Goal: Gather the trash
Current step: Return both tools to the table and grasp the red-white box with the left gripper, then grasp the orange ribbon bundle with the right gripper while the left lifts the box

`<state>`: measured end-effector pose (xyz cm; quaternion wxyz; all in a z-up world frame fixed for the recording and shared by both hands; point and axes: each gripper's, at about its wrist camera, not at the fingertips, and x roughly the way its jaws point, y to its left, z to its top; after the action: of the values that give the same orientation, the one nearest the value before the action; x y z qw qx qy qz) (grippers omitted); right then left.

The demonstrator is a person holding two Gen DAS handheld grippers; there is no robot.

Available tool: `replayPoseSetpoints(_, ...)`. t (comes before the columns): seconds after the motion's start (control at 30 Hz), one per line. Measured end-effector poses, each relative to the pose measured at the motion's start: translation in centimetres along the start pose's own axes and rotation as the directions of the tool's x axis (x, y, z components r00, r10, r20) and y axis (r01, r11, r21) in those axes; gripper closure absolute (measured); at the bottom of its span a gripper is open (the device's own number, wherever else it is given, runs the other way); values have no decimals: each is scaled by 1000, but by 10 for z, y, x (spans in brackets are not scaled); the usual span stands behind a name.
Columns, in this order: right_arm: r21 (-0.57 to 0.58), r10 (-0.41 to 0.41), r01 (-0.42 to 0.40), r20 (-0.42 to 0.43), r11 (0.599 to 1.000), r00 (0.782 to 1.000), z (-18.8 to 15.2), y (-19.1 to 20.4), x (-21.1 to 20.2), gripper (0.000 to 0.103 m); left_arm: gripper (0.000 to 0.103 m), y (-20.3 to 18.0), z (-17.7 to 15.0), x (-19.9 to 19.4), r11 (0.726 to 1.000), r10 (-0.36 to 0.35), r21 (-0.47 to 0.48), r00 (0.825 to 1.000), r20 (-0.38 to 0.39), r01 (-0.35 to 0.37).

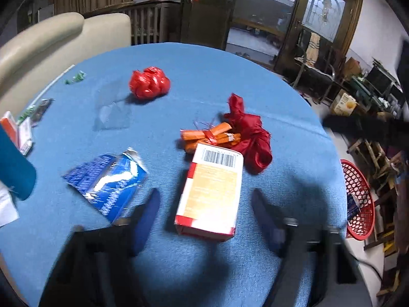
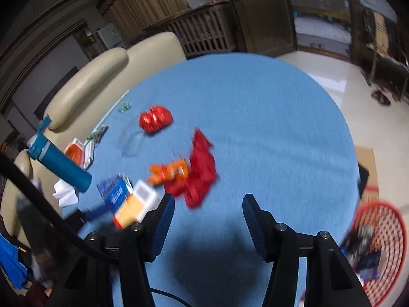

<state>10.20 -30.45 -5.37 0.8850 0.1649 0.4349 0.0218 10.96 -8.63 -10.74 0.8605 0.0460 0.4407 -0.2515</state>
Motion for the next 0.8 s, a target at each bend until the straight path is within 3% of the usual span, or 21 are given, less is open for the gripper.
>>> replayPoseSetpoints(0.13,-46,79,-79,-13,996,997,27,15,17,44,53,6,-7,-5,1000,-4,17,1000,14,4)
replayPoseSetpoints(0.27,-113,160,-168,-74,979,984,38,39,49,44,53,22,-18,-20,999,-26,-29,1000,10,26)
replayPoseSetpoints(0.4,-198,158,-183,-136,963,978,37,62,86,44,53,36,-34,-48,998,-7,-56,1000,24,8)
replayPoseSetpoints(0.57,-267,125,-160,-143,950,982,48,73,127,44,53,47,-46,-69,997,17,-78,999,36,-14)
replayPoseSetpoints(0.7,-211,142,-196,-248,958,958,46,71,152,44,53,57,-52,-80,994,44,-104,998,43,-40)
replayPoseSetpoints(0.8,-139,225,-282,-324,949,919,28,72,143,44,53,64,-56,-88,992,73,-110,996,56,-67)
